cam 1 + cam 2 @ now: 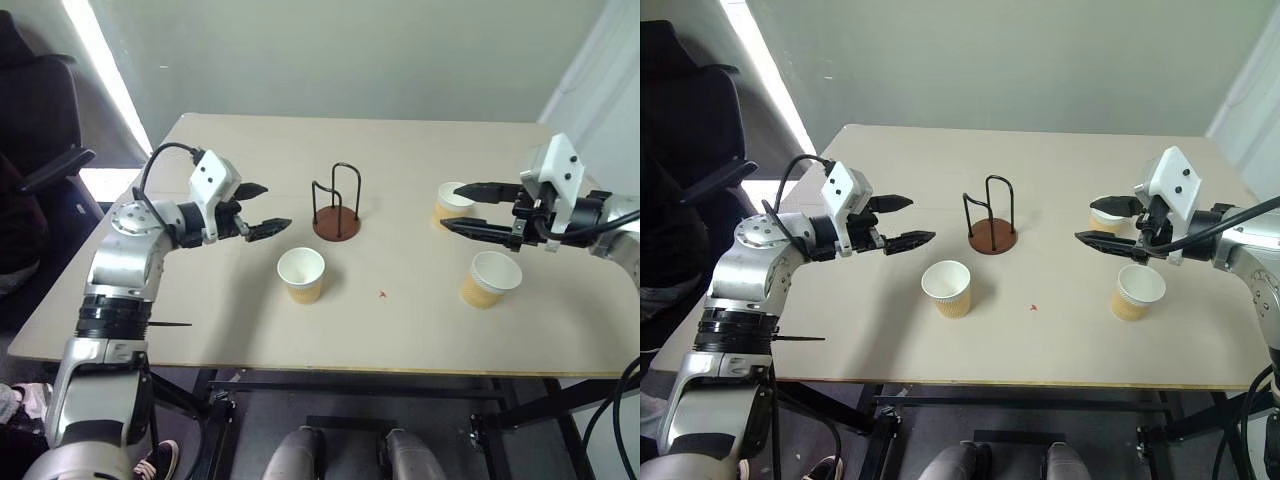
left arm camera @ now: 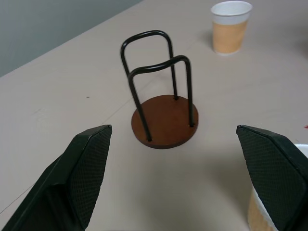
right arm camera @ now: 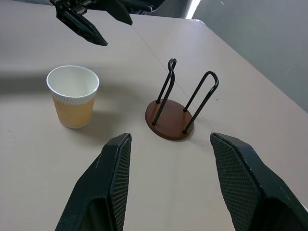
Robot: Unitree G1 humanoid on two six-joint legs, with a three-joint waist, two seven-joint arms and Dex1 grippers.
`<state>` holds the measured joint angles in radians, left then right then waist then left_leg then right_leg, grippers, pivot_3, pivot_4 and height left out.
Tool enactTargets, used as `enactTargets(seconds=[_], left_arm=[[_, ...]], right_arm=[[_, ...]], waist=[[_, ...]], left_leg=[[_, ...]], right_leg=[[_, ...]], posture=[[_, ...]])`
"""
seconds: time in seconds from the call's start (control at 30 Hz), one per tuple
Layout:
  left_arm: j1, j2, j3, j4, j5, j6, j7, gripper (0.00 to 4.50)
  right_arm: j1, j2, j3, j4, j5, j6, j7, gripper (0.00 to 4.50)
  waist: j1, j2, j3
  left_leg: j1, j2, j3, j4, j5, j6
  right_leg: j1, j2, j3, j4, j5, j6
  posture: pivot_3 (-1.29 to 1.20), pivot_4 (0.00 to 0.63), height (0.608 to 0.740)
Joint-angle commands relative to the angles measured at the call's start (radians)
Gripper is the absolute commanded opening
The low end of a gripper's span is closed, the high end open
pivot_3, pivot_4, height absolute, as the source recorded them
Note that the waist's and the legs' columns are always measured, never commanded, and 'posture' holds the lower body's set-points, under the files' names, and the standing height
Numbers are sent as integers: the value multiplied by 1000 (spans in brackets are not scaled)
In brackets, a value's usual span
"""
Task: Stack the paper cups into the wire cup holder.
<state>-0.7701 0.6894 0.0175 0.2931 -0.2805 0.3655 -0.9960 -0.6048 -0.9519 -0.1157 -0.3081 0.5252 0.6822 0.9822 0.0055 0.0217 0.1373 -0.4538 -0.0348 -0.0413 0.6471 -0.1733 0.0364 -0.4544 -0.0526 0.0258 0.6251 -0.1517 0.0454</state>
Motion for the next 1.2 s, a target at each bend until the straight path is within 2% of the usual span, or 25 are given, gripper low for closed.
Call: enactTargets(seconds=[0.03, 0.33, 0.67, 1.03, 1.2], left_arm=[[-17, -1, 22, -12, -1, 0, 17, 4455], [-43, -68, -14, 15, 22, -7, 54, 4455], [-156, -173, -56, 179, 83, -56, 92, 4455], [-225, -240, -81, 305, 130, -99, 93, 4455], [-244, -281, -93, 340, 139, -102, 84, 4455]], right_arm=[[-16, -5, -32, -19, 9, -18, -5, 2634], [-16, -5, -26, -18, 6, -26, -3, 2634], [-9, -12, -33, -22, 7, -26, -2, 2634], [-7, -20, -40, -22, 7, -26, -1, 2634], [-8, -21, -40, -22, 6, -28, -1, 2634]], waist=[[0, 0, 0], [1, 0, 0], [3, 0, 0], [6, 0, 0], [8, 0, 0]], left_leg=[[0, 0, 0, 0, 0, 0], [0, -1, 0, 0, 0, 0], [0, -5, 0, 1, 0, 0], [-1, -5, 0, 1, 1, 1], [-2, -6, 0, 1, 0, 3]], right_leg=[[0, 0, 0, 0, 0, 0], [1, 0, 0, 0, 1, 2], [2, -3, 1, -2, 4, 8], [5, -3, 1, -11, 8, 13], [7, -3, 2, -15, 14, 8]], posture=[[0, 150, 740], [0, 150, 740], [0, 150, 740], [0, 150, 740], [0, 150, 740]])
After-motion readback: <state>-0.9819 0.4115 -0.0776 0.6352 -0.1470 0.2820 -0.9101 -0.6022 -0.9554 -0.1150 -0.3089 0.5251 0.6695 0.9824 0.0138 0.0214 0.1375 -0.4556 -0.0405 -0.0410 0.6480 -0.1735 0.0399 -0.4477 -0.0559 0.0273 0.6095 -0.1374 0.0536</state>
